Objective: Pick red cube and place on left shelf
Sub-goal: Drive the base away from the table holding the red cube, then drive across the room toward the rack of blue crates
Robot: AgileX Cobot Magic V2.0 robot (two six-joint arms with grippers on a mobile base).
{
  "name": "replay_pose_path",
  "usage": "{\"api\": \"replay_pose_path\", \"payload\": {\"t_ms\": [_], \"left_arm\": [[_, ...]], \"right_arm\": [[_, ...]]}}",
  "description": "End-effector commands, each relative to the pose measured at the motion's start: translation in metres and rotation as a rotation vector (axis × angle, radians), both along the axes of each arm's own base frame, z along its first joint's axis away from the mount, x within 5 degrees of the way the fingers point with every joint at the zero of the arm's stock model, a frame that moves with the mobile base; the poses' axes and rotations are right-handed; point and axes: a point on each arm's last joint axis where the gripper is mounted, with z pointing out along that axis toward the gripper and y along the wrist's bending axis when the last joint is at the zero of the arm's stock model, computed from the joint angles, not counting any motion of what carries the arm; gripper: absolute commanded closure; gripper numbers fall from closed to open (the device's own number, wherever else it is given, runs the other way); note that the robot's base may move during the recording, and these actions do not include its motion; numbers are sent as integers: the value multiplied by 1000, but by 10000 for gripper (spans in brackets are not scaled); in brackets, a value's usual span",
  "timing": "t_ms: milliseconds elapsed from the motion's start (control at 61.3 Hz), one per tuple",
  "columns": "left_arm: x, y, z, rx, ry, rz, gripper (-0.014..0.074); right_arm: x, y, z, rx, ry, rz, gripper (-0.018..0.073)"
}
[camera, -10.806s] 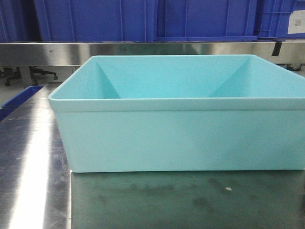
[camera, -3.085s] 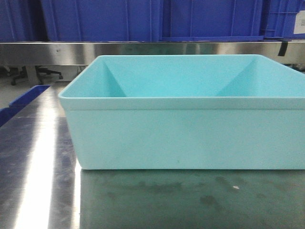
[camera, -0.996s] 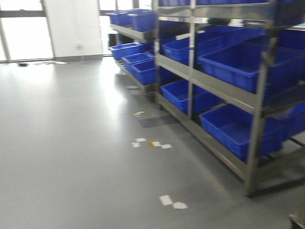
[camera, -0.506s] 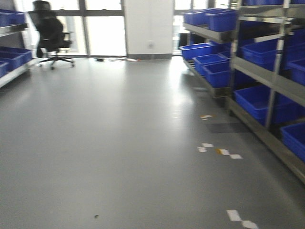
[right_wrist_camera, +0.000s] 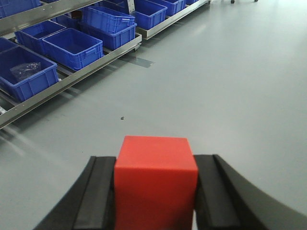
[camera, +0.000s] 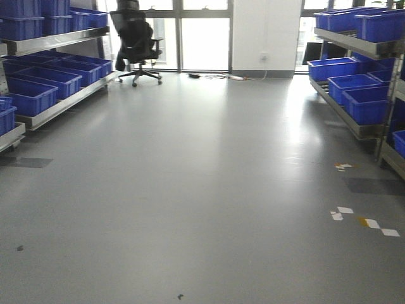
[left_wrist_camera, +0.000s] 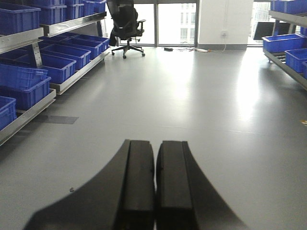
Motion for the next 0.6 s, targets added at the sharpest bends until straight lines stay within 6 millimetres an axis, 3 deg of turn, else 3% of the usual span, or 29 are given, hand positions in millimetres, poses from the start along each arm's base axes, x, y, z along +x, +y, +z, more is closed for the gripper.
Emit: {"api": "replay_pose_path", "payload": {"t_ms": [0, 588], "left_arm": [[0, 0, 1, -9, -78, -7, 495], [0, 0, 1, -9, -78, -7, 495]], "right_arm": [[1, 0, 15, 43, -100, 0, 355], [1, 0, 15, 43, -100, 0, 355]]}}
